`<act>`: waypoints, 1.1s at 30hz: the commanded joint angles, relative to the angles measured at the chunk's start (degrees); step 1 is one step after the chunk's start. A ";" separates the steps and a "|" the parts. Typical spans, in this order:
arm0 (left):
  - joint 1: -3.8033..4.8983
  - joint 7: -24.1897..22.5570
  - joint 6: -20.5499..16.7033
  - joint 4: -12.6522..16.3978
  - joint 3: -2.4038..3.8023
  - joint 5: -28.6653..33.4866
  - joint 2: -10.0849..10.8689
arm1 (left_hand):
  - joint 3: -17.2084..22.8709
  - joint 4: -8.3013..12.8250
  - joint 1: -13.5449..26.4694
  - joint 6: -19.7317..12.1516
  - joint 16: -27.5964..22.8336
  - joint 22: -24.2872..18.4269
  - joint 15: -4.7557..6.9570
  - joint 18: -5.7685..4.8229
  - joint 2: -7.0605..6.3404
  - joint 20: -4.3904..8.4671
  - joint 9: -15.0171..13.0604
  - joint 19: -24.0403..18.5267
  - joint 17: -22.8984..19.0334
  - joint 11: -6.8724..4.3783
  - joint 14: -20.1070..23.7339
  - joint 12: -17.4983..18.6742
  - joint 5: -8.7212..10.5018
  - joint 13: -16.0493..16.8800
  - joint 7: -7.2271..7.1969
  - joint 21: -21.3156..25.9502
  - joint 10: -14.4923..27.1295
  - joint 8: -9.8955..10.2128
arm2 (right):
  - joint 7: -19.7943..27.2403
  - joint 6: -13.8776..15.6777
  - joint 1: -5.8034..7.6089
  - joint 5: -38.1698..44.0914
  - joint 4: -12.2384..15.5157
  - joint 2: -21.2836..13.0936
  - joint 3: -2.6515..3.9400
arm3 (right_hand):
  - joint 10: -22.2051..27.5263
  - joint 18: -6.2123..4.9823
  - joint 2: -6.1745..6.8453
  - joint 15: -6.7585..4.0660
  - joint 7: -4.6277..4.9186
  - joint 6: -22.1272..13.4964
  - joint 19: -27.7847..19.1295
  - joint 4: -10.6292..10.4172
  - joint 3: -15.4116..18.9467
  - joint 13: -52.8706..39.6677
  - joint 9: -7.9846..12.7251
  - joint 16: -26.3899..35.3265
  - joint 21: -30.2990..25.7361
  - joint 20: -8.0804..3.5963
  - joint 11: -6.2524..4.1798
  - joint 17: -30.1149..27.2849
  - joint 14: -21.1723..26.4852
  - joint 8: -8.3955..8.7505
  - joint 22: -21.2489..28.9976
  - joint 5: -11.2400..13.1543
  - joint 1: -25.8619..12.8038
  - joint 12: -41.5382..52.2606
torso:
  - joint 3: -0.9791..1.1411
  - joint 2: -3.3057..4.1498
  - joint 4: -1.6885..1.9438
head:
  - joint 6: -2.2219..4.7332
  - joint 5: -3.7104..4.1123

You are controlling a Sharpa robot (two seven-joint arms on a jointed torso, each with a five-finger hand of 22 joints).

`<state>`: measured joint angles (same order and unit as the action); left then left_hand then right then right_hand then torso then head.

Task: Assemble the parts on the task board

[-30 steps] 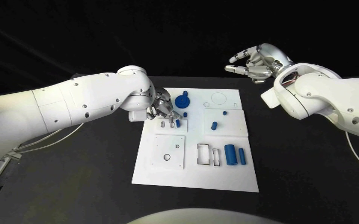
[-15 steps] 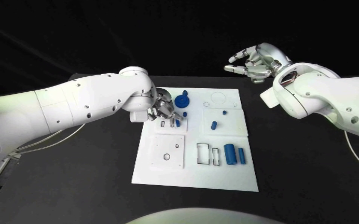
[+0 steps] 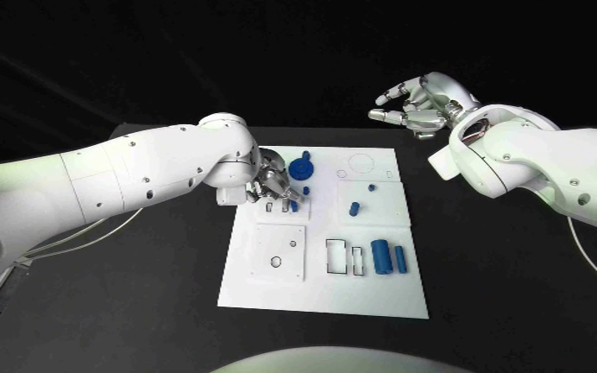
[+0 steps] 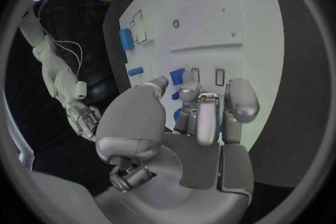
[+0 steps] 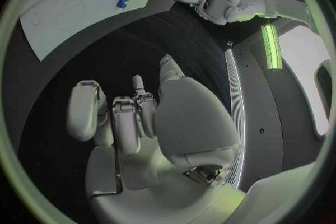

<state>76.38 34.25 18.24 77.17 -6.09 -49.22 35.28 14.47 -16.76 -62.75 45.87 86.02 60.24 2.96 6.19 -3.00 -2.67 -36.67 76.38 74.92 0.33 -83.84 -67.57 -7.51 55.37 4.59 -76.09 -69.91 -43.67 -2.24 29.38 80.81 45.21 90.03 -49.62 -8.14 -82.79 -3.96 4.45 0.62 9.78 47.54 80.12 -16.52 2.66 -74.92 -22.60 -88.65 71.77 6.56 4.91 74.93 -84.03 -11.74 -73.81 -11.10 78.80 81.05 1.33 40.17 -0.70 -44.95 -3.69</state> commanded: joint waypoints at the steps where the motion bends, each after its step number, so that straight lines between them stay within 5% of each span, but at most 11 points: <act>1: -0.09 -0.16 0.79 -0.12 0.00 0.37 -0.33 | 0.34 0.05 -0.77 -0.53 -0.27 0.01 0.18 -0.71 0.10 0.01 -0.07 0.31 8.06 0.09 -3.94 0.37 -0.25 -0.13 -0.01 -0.31 0.54 0.23 | -0.24 -0.72 -0.04 0.75 0.05 0.08 0.02 | 0.28 -0.73 -0.55 -0.03 -0.04 -0.35 -0.43 0.00 0.22 -5.73 0.02 0.28 -0.41 -0.05 -0.05 10.78 -4.92 -0.27 0.06 0.31 0.03 -0.35 | 0.00 -0.02 0.06 | -0.05 0.12; 10: -0.22 -0.09 0.45 -0.07 0.00 0.34 -0.56 | 1.57 0.07 -1.87 -0.60 -0.28 0.31 0.12 -0.72 1.88 -0.10 -0.29 0.18 8.10 0.14 -3.94 0.42 -0.40 -0.10 0.02 -0.55 0.49 0.57 | -0.40 -1.02 -0.12 0.81 -0.01 0.26 0.01 | 0.23 -0.73 -0.60 -0.03 -0.04 -0.35 -0.42 0.01 0.22 -5.78 0.02 0.26 -0.39 -0.05 -0.05 10.83 -4.93 -0.32 0.04 0.31 0.06 -0.29 | 0.09 0.01 0.05 | -0.19 0.07; 20: -0.25 -0.83 -0.24 0.23 0.01 0.33 -0.46 | 5.07 0.36 -5.74 -0.80 -0.38 0.55 0.19 -0.70 2.04 -0.10 -0.87 -0.10 8.04 0.03 -3.92 0.57 -0.46 -0.18 -0.09 -0.80 0.58 0.94 | -0.62 -1.25 -0.23 1.02 -0.09 0.29 -0.01 | 0.18 -0.72 -0.66 -0.03 -0.05 -0.34 -0.40 0.00 0.20 -5.85 0.02 0.27 -0.37 -0.05 -0.05 10.81 -4.92 -0.35 0.01 0.31 0.07 -0.22 | 0.04 0.00 0.04 | -0.38 0.10; 25: -0.26 -2.02 -1.19 0.34 0.01 0.33 -0.33 | 13.13 0.85 -9.53 -1.12 -0.47 0.74 0.31 -0.67 1.15 -0.01 -1.81 -0.39 8.03 -0.09 -3.90 0.74 -0.46 -0.20 -0.12 -0.96 0.65 1.06 | -0.63 -1.28 -0.29 1.04 -0.20 0.31 -0.02 | 0.10 -0.74 -0.82 -0.04 -0.06 -0.30 -0.44 -0.01 0.18 -5.93 0.00 0.29 -0.43 -0.05 -0.07 10.76 -4.91 -0.47 0.06 0.31 0.09 -0.14 | 0.02 0.01 0.08 | -0.48 0.29; 28: -0.28 -2.87 -1.83 0.55 0.01 0.49 -0.16 | 21.46 3.46 -11.10 -1.47 -0.44 1.00 0.42 -0.70 -0.32 0.03 -3.01 -0.42 8.15 0.08 -3.94 0.68 -0.44 0.03 -0.27 -1.12 0.38 0.40 | -0.63 -1.32 -0.42 1.04 -0.30 0.34 -0.04 | 0.10 -0.74 -0.82 -0.04 -0.06 -0.30 -0.44 -0.01 0.18 -5.93 0.00 0.29 -0.43 -0.05 -0.07 10.76 -4.91 -0.47 0.06 0.31 0.09 -0.14 | -0.01 -0.02 0.11 | -0.46 0.28; 29: -0.29 -3.09 -2.08 0.60 0.02 0.85 -0.09 | 25.46 4.34 -10.20 -1.47 -0.45 1.11 0.19 -0.68 -0.97 0.00 -3.70 -0.44 8.17 0.08 -3.96 0.64 -0.15 0.09 -0.19 -1.19 0.15 -0.11 | -0.63 -1.33 -0.46 1.04 -0.33 0.34 -0.05 | 0.10 -0.74 -0.82 -0.04 -0.06 -0.30 -0.44 -0.01 0.18 -5.93 0.00 0.29 -0.43 -0.05 -0.07 10.76 -4.91 -0.47 0.06 0.31 0.09 -0.14 | -0.01 -0.03 0.10 | -0.49 0.19; 33: -0.29 -3.44 -3.21 0.94 0.02 3.00 0.16 | 29.56 6.28 -8.10 -1.58 -0.42 1.48 0.32 -0.75 -2.47 -0.08 -4.83 -0.35 8.27 -0.11 -3.99 0.27 0.03 0.53 -0.11 -1.38 -0.39 -0.90 | -0.67 -1.40 -0.57 1.00 -0.36 0.25 -0.07 | 0.09 -0.75 -0.89 -0.04 -0.07 -0.28 -0.47 -0.02 0.17 -5.94 -0.01 0.32 -0.50 -0.06 -0.08 10.69 -4.89 -0.52 0.11 0.31 0.09 -0.13 | 0.09 -0.08 0.20 | -0.56 0.16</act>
<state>76.10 32.57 16.61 77.82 -6.09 -48.45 35.42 35.92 -18.28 -71.29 44.31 85.80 61.65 3.07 6.18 -5.24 -2.67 -41.40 76.38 74.91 0.29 -83.95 -67.05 -7.56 55.86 4.70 -77.18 -69.98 -44.38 -2.72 28.65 80.27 45.62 89.72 -49.36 -8.22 -82.80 -3.95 3.83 0.62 9.78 47.54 80.11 -16.52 2.66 -74.92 -22.59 -88.65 71.54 6.56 4.91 74.91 -84.03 -12.08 -73.75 -11.10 78.95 81.05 1.36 40.13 -0.58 -45.48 -3.47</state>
